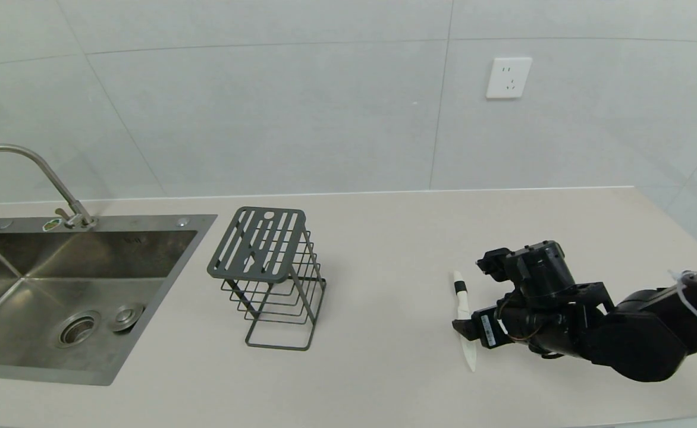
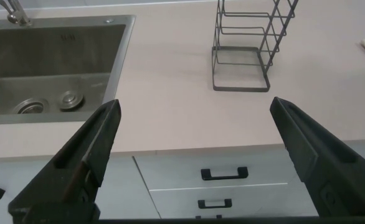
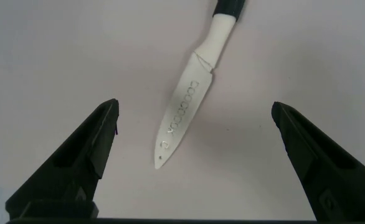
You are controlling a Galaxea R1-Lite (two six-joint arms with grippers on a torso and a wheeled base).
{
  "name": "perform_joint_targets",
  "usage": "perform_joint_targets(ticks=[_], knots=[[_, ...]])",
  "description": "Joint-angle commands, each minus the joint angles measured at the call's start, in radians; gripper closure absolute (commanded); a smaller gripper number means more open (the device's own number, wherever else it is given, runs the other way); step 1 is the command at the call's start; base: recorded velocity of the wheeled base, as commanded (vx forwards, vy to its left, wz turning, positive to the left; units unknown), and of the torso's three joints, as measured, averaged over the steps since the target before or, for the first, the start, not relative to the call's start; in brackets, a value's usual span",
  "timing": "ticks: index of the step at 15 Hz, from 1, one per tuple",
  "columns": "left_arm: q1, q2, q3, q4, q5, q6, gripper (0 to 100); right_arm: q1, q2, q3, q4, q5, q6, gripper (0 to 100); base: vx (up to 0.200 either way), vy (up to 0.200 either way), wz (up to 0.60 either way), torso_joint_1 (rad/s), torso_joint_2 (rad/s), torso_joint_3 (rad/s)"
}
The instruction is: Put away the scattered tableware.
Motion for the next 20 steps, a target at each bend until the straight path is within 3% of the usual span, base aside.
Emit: perform_joint_targets(ticks=[1, 8, 19, 20], knots=[[0.000, 0.001, 0.000, 0.000, 0.002, -0.001, 0, 0.002, 0.084, -0.056, 0.000, -0.028, -0.001, 0, 0.000, 0.000, 0.00, 0.000, 0.00, 0.000], [0.000, 0.001, 0.000, 0.000, 0.002, -0.001, 0, 0.002, 0.199, -0.191, 0.000, -0.061, -0.045, 0, 0.000, 0.000, 0.00, 0.000, 0.00, 0.000], [0.000, 0.001, 0.000, 0.000, 0.002, 0.000, 0, -0.003, 0.219, -0.198, -0.004, -0.056, -0.058, 0, 0.000, 0.000, 0.00, 0.000, 0.00, 0.000], [0.000, 0.001, 0.000, 0.000, 0.002, -0.001, 0, -0.008, 0.225, -0.197, -0.003, -0.053, -0.055, 100, 0.000, 0.000, 0.00, 0.000, 0.00, 0.000]])
